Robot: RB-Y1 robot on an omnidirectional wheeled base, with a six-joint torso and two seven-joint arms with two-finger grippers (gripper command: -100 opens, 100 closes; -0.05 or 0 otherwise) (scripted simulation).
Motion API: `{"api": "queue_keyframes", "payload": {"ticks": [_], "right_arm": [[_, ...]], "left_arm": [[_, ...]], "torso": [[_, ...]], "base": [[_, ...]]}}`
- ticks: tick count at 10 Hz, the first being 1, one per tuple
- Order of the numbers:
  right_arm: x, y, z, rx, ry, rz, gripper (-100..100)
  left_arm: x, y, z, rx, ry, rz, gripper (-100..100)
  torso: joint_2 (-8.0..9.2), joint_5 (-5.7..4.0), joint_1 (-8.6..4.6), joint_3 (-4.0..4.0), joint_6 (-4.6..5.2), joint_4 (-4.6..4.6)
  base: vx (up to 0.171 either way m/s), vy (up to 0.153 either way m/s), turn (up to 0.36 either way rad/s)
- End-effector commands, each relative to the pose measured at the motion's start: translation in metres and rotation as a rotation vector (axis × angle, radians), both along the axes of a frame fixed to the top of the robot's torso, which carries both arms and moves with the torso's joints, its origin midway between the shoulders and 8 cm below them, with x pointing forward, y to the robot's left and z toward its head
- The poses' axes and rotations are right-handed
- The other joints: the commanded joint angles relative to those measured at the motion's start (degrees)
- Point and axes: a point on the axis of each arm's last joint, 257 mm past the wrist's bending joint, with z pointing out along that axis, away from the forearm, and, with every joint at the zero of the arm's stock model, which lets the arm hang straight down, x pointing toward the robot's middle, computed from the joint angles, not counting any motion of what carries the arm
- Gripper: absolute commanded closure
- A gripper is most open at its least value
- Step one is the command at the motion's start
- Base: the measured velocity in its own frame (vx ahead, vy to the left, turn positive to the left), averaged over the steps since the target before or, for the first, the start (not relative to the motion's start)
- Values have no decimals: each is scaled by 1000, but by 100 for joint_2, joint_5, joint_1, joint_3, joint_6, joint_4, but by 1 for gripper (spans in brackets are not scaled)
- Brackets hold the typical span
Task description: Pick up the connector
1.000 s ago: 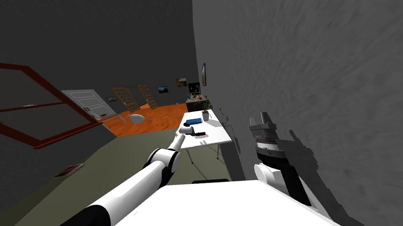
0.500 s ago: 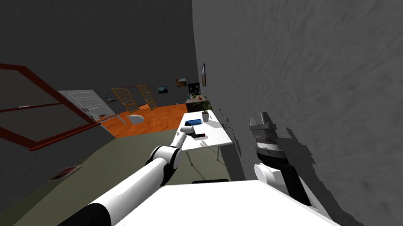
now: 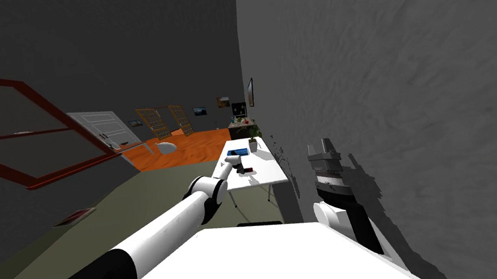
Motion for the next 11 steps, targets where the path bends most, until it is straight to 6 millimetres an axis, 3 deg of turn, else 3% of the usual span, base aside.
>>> {"api": "queue_keyframes", "payload": {"ticks": [1,4,5,6,10,11], "right_arm": [[0,0,0,0,0,0,0],[0,0,0,0,0,0,0],[0,0,0,0,0,0,0],[0,0,0,0,0,0,0],[0,0,0,0,0,0,0],[0,0,0,0,0,0,0]], "left_arm": [[-19,-14,-12,-15,63,-2,-100],[-18,-13,-12,-15,61,-2,-100],[-18,-13,-12,-15,61,-2,0],[-24,-10,-25,-15,60,-1,-100],[-26,-9,-32,-15,57,-1,-100],[-27,-9,-32,-15,59,-1,100]], "torso": [[0,0,0,0,0,0],[12,0,0,7,0,3],[23,0,2,13,0,5],[29,0,2,17,0,7],[21,-1,-2,12,0,5],[27,0,1,16,1,7]], "base": [[97,-4,-1],[46,-4,0],[0,0,0],[38,-20,-13],[38,-17,-1],[0,0,0]]}}
